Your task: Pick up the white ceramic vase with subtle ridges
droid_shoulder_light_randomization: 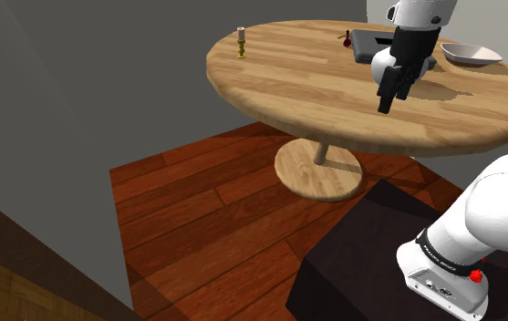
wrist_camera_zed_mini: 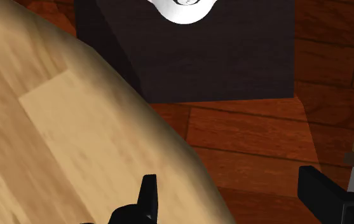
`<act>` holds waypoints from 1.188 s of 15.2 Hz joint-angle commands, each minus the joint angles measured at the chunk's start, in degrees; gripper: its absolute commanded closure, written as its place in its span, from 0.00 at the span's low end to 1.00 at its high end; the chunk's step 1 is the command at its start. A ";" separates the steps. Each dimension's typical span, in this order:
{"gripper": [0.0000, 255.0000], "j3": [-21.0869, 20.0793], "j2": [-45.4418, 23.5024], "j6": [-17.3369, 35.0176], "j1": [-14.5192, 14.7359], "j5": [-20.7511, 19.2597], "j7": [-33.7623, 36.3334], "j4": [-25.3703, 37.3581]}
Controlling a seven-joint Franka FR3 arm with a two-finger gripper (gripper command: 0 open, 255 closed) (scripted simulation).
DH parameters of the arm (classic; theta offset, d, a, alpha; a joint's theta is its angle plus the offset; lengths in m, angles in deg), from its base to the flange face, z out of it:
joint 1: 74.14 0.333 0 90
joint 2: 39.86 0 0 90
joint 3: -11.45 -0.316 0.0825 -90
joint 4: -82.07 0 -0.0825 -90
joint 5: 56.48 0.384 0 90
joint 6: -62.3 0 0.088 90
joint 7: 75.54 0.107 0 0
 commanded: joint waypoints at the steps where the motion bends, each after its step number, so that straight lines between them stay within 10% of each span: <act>1: 0.00 0.00 0.00 0.00 0.00 0.00 0.00 0.00; 18: 0.00 17.93 -23.35 -2.16 -5.30 -8.65 -20.24 26.45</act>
